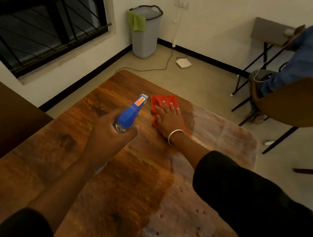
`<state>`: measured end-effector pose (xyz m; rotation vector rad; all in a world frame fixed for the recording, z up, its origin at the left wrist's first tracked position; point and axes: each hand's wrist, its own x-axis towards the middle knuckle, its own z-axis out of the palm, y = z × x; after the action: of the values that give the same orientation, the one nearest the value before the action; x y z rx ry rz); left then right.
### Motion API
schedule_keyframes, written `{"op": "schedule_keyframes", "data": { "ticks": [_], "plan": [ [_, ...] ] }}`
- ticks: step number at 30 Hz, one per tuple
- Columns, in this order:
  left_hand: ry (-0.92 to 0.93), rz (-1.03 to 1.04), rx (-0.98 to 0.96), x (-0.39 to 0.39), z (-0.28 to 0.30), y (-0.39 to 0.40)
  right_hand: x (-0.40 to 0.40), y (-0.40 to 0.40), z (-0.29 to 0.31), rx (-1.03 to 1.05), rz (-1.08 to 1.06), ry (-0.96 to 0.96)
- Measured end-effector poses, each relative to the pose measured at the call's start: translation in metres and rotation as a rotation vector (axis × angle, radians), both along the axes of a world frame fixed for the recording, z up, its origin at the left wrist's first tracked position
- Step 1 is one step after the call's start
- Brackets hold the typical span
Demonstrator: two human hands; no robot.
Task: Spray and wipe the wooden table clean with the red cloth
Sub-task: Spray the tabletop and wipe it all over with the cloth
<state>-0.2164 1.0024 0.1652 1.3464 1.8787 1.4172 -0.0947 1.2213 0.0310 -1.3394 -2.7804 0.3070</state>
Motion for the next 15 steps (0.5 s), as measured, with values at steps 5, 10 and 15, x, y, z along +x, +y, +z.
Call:
{"op": "schedule_keyframes", "data": {
  "ticks": [5,10,15],
  "plan": [
    [0.013,-0.131,-0.043,0.023,-0.001,-0.010,0.055,0.019,0.016,-0.042,0.134,-0.083],
    [0.070,-0.236,-0.120,0.053,0.003,-0.016,0.144,0.035,0.032,-0.093,-0.019,-0.031],
    [0.146,-0.376,-0.277,0.078,-0.002,-0.018,0.223,0.023,0.032,-0.119,-0.238,0.233]
  ]
}}
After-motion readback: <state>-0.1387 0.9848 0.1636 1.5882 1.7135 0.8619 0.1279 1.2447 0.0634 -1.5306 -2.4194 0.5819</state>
